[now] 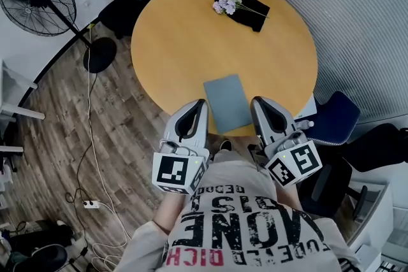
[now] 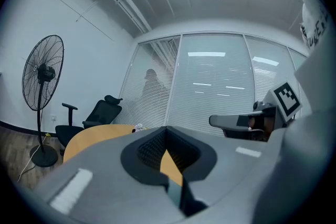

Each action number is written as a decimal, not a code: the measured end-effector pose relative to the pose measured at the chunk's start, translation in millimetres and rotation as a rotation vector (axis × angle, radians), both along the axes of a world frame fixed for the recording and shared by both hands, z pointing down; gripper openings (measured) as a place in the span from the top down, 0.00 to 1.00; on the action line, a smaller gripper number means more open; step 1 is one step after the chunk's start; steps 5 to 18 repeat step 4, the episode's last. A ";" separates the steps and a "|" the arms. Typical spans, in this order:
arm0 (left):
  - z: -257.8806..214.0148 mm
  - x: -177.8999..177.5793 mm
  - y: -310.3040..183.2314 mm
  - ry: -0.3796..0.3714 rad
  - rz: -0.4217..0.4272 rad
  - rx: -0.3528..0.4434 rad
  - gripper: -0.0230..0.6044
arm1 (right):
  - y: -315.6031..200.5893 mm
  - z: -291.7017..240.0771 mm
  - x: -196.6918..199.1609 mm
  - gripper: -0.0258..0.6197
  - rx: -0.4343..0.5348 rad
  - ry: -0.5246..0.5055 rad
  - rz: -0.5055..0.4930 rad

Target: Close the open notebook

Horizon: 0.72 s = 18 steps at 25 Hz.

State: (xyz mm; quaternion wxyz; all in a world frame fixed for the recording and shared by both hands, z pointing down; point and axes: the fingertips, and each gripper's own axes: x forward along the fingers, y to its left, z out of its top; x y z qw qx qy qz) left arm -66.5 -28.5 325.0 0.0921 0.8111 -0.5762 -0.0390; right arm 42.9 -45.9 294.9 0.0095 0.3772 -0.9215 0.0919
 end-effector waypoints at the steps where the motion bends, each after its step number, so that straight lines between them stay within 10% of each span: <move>1: 0.7 -0.1 0.6 -0.001 0.000 0.001 0.95 | 0.0 0.5 0.3 0.94 0.002 0.000 0.001; 18: 3.3 0.0 0.5 -0.003 0.000 0.002 0.95 | -2.6 2.1 2.5 0.94 0.010 0.005 0.005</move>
